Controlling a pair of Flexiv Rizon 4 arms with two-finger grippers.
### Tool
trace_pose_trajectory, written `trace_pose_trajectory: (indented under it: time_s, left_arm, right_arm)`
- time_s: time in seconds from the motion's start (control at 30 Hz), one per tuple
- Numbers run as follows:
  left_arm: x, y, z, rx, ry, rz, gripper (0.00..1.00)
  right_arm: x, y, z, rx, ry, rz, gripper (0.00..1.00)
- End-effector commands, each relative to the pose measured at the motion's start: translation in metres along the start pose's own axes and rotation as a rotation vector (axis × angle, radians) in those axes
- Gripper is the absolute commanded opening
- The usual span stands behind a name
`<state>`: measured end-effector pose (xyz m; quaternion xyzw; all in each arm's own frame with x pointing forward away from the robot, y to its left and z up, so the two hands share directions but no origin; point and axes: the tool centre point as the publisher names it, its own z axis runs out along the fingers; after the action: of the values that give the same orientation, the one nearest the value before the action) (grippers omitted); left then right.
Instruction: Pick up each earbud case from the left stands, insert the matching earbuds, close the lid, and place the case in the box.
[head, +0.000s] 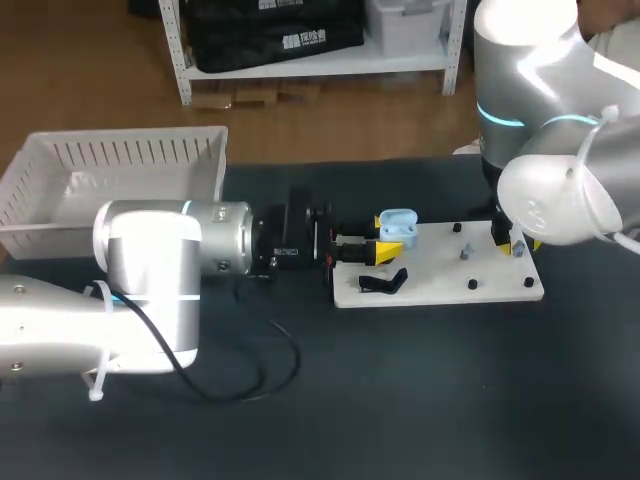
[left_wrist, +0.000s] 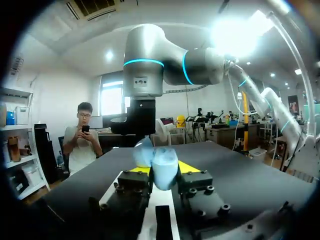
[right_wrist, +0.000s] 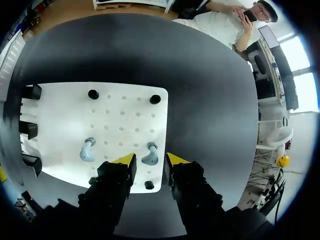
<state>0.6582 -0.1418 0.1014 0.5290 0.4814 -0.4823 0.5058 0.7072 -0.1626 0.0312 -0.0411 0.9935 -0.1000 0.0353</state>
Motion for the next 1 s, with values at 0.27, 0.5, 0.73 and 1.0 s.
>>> trace_pose_trajectory:
  time_s: [0.27, 0.5, 0.73, 1.0]
  left_arm:
    - [0.0005, 0.0018, 0.0001, 0.005, -0.001, -0.001, 0.00]
    - [0.0005, 0.0018, 0.0001, 0.005, -0.001, -0.001, 0.00]
    - [0.0005, 0.0018, 0.0001, 0.005, -0.001, -0.001, 0.00]
    - [0.0005, 0.0018, 0.0001, 0.005, -0.001, -0.001, 0.00]
  right_arm:
    - [0.0009, 0.0005, 0.0048, 0.019, -0.010, -0.001, 0.31]
    - [-0.0019, -0.0020, 0.0053, 0.027, -0.016, 0.000, 0.27]
    - [-0.0045, -0.0023, 0.0061, 0.030, -0.015, -0.001, 0.12]
    - [-0.0051, -0.0015, 0.0054, 0.035, -0.013, -0.001, 0.00]
